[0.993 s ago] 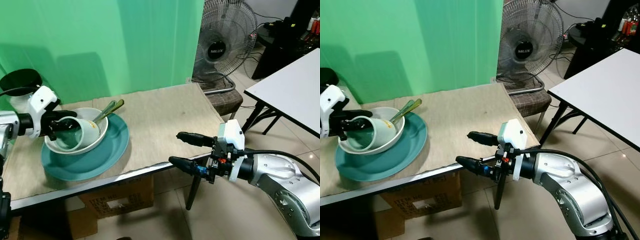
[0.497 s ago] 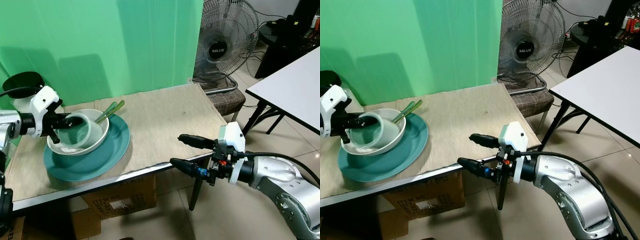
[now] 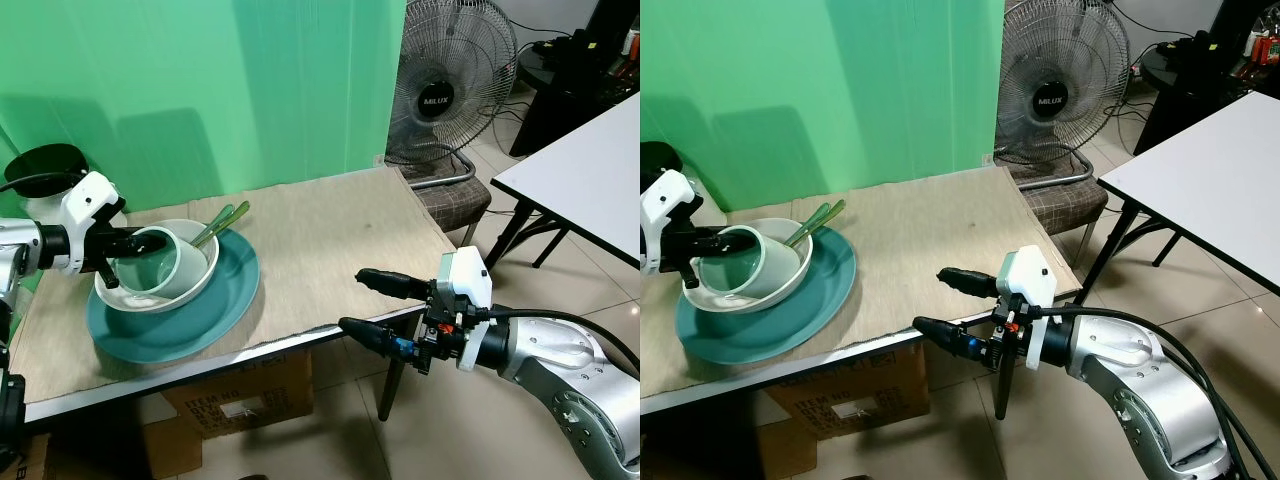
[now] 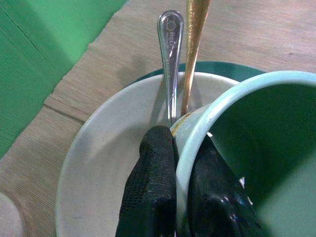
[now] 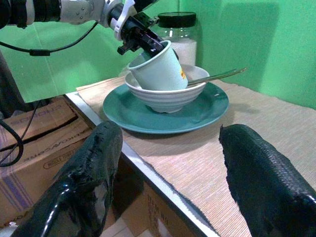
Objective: Setting the table
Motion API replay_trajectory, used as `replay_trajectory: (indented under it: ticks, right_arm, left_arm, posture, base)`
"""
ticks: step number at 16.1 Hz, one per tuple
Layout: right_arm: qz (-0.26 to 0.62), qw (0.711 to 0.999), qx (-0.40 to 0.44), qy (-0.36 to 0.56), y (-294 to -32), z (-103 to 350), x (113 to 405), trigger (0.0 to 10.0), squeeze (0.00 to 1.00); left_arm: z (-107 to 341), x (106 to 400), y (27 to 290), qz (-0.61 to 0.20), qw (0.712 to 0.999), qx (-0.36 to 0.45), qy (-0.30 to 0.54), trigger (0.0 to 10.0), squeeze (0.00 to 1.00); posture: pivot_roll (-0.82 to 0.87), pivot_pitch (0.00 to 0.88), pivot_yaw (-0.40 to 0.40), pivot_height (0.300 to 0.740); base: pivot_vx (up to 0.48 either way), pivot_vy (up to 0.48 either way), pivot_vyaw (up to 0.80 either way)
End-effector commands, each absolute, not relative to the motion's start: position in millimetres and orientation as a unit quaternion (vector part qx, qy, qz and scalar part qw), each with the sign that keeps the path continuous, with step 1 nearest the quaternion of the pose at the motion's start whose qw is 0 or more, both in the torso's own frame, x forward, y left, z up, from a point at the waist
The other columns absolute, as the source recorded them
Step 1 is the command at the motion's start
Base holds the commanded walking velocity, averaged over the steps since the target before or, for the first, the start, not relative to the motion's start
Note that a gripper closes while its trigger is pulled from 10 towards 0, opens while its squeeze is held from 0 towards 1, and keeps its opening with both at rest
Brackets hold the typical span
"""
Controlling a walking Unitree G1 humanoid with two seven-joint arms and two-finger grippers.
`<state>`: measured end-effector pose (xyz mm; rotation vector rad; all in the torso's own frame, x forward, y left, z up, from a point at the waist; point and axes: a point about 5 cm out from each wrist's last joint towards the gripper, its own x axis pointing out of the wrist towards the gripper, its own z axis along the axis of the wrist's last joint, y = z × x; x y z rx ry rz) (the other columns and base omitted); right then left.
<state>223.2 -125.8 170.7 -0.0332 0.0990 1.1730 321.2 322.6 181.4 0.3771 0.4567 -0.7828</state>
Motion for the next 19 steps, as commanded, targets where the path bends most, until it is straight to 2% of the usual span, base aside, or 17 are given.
replay_trajectory:
  ticks: [1,5,8,9,11,12,13,15,16,18,19]
  right_arm:
    - [0.553,0.832,-0.022,0.033,-126,176,225,10.0,0.0]
    - [0.552,0.834,-0.015,0.024,-126,179,230,10.0,0.0]
    - [0.539,0.842,-0.002,0.014,-126,182,234,10.0,0.0]
    - [0.521,0.853,0.015,0.01,-127,183,236,10.0,0.0]
    - [0.47,0.882,0.042,0.003,-129,186,241,10.0,0.0]
    - [0.398,0.916,0.055,-0.004,-133,188,248,10.0,0.0]
    - [0.365,0.929,0.058,-0.007,-136,189,251,10.0,0.0]
    - [0.274,0.958,0.075,-0.043,-147,200,260,10.0,0.0]
    - [0.274,0.958,0.075,-0.043,-147,200,260,10.0,0.0]
    - [0.21,0.972,0.077,-0.069,-151,208,261,10.0,0.0]
    - [0.176,0.979,0.076,-0.07,-151,209,262,10.0,0.0]
  left_arm:
    - [201,322,330,-0.369,0.887,0.193,0.198,0.0,0.0]
    - [237,316,341,-0.37,0.896,0.196,0.147,0.0,0.0]
    - [254,315,337,-0.381,0.897,0.198,0.108,0.0,0.0]
    - [268,318,327,-0.382,0.903,0.189,0.061,0.0,0.0]
    - [300,322,294,-0.389,0.905,0.169,-0.048,0.0,0.0]
    - [320,322,256,-0.385,0.903,0.142,-0.128,0.0,0.0]
    - [323,320,238,-0.391,0.898,0.134,-0.148,0.0,0.0]
    - [312,317,185,-0.382,0.899,0.104,-0.184,1.7,0.0]
    - [312,317,185,-0.382,0.899,0.104,-0.184,1.7,0.0]
    - [303,317,156,-0.354,0.911,0.07,-0.202,1.9,0.0]
    - [295,319,130,-0.308,0.925,0.05,-0.215,10.0,0.0]
  posture:
    - [-0.07,0.0,0.083,0.74]
    - [-0.05,0.0,0.066,0.74]
    - [-0.04,0.0,0.049,0.74]
    - [-0.03,0.0,0.042,0.74]
    - [-0.03,0.0,0.036,0.74]
    - [-0.03,0.0,0.035,0.74]
    - [-0.03,0.0,0.033,0.74]
    - [-0.05,0.0,0.043,0.74]
    - [-0.05,0.0,0.043,0.74]
    - [-0.05,0.0,0.033,0.74]
    - [-0.06,0.001,0.028,0.74]
  base:
    - [0.0,0.0,0.0]
    - [0.0,0.0,0.0]
    - [0.0,0.0,0.0]
    - [0.0,0.0,0.0]
    - [0.0,0.0,0.0]
    - [0.0,0.0,0.0]
    - [0.0,0.0,0.0]
    - [0.0,0.0,0.0]
    - [0.0,0.0,0.0]
    - [0.0,0.0,0.0]
    - [0.0,0.0,0.0]
